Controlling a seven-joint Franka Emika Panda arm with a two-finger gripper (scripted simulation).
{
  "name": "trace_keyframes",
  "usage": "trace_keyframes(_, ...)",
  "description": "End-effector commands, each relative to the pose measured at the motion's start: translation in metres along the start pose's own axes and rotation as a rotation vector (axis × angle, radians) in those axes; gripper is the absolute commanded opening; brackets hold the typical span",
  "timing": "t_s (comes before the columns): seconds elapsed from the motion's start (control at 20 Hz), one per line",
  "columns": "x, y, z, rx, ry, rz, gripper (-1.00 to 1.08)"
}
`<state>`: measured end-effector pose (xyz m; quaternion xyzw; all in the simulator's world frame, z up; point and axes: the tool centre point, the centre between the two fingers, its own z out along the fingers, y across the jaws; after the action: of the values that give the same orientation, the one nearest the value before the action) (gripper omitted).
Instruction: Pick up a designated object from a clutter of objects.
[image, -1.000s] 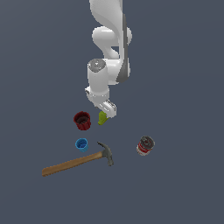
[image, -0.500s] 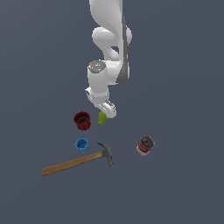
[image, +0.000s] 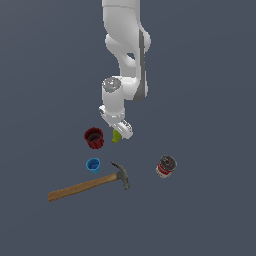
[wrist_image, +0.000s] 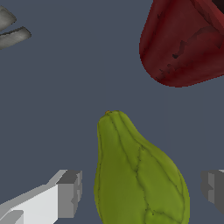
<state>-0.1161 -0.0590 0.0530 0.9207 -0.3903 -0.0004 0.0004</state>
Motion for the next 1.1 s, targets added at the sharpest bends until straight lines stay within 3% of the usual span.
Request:
trace_keyframes(0.0, 0.000, 0.000, 0.005, 0.001, 0.001, 0.000, 1.00)
trace_keyframes(0.15, 0.000, 0.000, 0.007, 0.001, 0.001, 0.001, 1.00)
trace_keyframes(0.2, 0.000, 0.000, 0.007, 0.001, 0.001, 0.001, -1.00)
trace_keyframes(1.05, -0.001, -0.008, -0.003, 0.002, 0.001, 0.000, -1.00)
